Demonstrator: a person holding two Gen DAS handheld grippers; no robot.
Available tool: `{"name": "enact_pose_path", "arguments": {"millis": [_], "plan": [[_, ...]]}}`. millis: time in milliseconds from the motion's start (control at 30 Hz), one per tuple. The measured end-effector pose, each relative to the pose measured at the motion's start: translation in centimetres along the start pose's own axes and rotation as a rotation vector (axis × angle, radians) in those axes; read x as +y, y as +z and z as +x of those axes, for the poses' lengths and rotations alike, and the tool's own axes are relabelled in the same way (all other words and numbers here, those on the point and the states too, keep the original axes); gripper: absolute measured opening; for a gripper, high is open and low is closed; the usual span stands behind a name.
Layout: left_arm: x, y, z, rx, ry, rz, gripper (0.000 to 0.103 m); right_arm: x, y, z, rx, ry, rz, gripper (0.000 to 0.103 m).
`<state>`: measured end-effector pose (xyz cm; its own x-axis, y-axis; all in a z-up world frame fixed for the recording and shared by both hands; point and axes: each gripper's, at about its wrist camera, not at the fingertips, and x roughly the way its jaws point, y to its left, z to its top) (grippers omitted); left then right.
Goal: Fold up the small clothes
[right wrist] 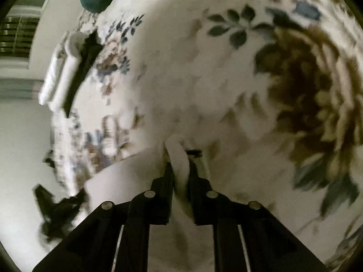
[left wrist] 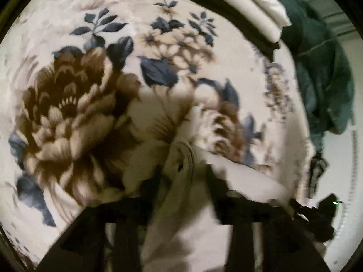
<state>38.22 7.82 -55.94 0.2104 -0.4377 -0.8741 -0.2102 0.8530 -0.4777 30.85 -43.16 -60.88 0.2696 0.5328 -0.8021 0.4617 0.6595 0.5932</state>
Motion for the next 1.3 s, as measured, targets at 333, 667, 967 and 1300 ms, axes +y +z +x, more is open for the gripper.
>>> {"name": "enact_pose_path", "arguments": {"millis": [333,667,967,1300], "plan": [[1.6,-2.6,3.5,0.114,-0.169,-0.053,0.072,-3.3,-2.7,4.6,0.219,0.189,0.032,0.078],[-2.3,-2.4,0.6,0.054,-0.116,0.039,0.019,1.1,-3.5,3.5,0.132,0.175,-0.032,0.016],[-5.2,4.4,-7.2,-0.073,-0.175,0.009,0.019,14.3,1.6,-1.0,0.079,0.205,-0.177,0.016],[-9.7,27.3,-13.0,-0.258,-0.172,0.133,0.020,34.6,16.3,1.8,-0.055,0.291,-0.309,0.016]]}}
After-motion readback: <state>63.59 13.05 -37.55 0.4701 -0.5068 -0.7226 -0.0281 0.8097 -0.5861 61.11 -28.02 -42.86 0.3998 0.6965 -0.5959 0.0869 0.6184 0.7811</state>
